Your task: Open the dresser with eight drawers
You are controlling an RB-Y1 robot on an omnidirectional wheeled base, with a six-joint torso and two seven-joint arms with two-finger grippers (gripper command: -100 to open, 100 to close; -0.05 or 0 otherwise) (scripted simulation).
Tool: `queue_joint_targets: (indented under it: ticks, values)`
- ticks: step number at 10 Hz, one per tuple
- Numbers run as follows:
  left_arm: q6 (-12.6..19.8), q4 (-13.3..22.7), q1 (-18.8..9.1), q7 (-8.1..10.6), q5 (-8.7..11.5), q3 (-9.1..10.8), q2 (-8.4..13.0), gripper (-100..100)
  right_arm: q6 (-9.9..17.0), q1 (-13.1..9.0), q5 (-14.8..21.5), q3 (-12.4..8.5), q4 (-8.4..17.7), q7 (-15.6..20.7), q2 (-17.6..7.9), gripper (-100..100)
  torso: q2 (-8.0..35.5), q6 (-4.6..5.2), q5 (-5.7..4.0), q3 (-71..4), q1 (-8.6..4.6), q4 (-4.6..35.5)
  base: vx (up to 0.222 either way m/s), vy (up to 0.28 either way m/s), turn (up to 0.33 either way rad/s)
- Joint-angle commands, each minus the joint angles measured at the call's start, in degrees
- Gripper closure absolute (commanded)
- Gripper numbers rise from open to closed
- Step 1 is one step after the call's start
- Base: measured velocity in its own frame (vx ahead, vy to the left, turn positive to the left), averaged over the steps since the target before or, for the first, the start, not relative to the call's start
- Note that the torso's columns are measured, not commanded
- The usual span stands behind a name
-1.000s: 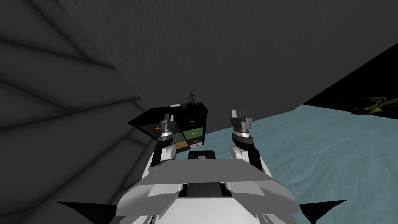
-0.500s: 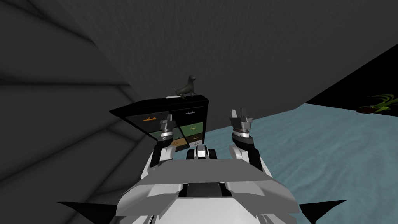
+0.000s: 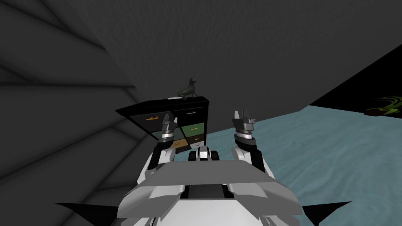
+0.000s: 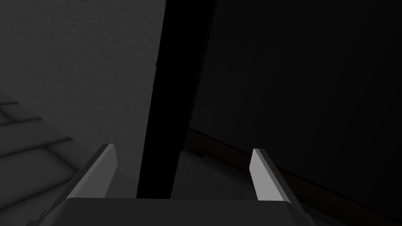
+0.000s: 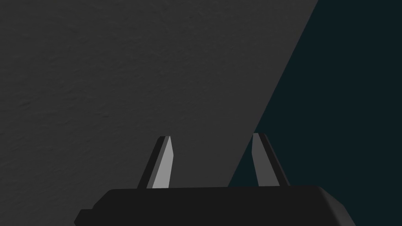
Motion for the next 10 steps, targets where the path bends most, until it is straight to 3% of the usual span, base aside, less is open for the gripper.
queue_joint_targets:
  ticks: [1, 10]
  values:
    - [3.11, -0.06, 0.03, -0.04, -0.02, 0.19, 0.76, -100, 0.0, 0.0, 0.0, 0.0, 0.0, 0.0, 0.0, 0, -0.07, 0.09, 0.01, -0.04, -0.03, -0.05, -0.002, -0.041, -0.015]
    - [12.59, -5.28, 1.91, -0.38, -0.11, 1.15, 0.12, -100, 0.0, 0.0, 0.0, 0.0, 0.0, 0.0, 0.0, 0, 0.53, -0.13, -0.11, 0.31, -0.09, 0.31, 0.007, -0.053, 0.0]
